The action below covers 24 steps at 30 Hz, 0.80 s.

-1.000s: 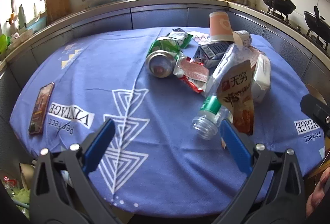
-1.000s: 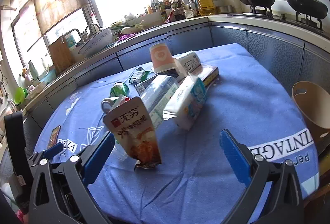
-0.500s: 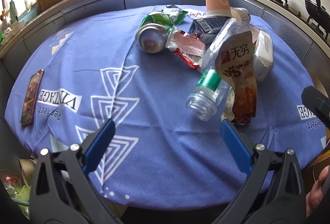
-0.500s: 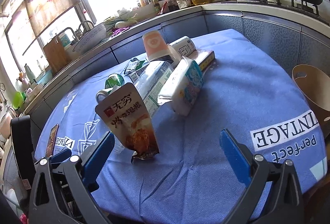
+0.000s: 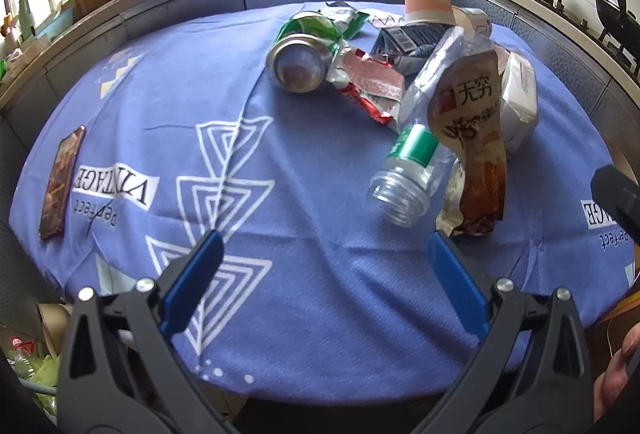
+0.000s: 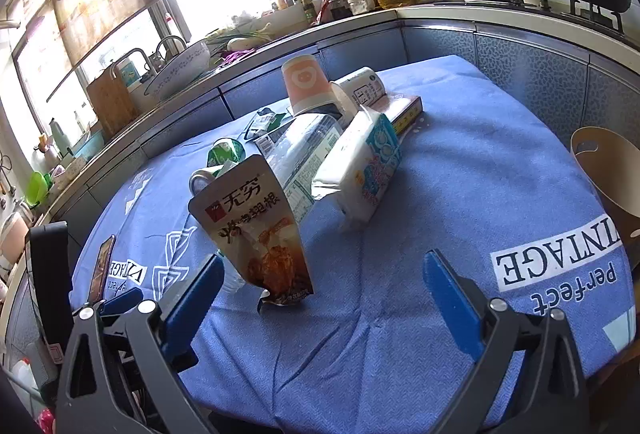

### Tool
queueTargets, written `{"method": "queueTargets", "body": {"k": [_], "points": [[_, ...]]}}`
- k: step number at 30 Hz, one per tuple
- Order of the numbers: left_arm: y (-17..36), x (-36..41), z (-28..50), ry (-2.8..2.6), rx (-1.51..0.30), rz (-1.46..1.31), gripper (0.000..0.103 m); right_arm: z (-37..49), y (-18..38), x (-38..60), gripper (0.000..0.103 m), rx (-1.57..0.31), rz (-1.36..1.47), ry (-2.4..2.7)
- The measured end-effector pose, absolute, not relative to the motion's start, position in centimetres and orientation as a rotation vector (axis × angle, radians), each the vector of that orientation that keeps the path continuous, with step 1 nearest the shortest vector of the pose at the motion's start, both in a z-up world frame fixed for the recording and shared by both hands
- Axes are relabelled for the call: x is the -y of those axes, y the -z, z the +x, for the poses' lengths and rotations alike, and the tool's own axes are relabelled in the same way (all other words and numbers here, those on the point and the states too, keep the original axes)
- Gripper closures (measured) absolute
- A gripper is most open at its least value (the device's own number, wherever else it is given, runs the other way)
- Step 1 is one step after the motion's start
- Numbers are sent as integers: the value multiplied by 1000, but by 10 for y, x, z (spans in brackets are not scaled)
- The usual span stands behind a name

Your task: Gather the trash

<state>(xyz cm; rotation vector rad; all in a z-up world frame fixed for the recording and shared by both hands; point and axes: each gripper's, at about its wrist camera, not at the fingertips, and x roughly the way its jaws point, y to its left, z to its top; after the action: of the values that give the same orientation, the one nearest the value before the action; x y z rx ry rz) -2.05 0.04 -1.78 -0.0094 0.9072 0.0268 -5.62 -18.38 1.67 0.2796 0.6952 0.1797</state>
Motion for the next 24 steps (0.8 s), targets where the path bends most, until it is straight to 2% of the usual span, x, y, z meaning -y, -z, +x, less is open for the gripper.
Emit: {"method": "queueTargets", "body": {"k": [11, 24], "points": [[26, -2, -18, -28, -939, -7, 5, -53, -9, 179, 27, -733, 272, -216], [32, 6, -17, -7, -963, 15, 5, -50, -4, 180, 30, -751, 279, -223]]}}
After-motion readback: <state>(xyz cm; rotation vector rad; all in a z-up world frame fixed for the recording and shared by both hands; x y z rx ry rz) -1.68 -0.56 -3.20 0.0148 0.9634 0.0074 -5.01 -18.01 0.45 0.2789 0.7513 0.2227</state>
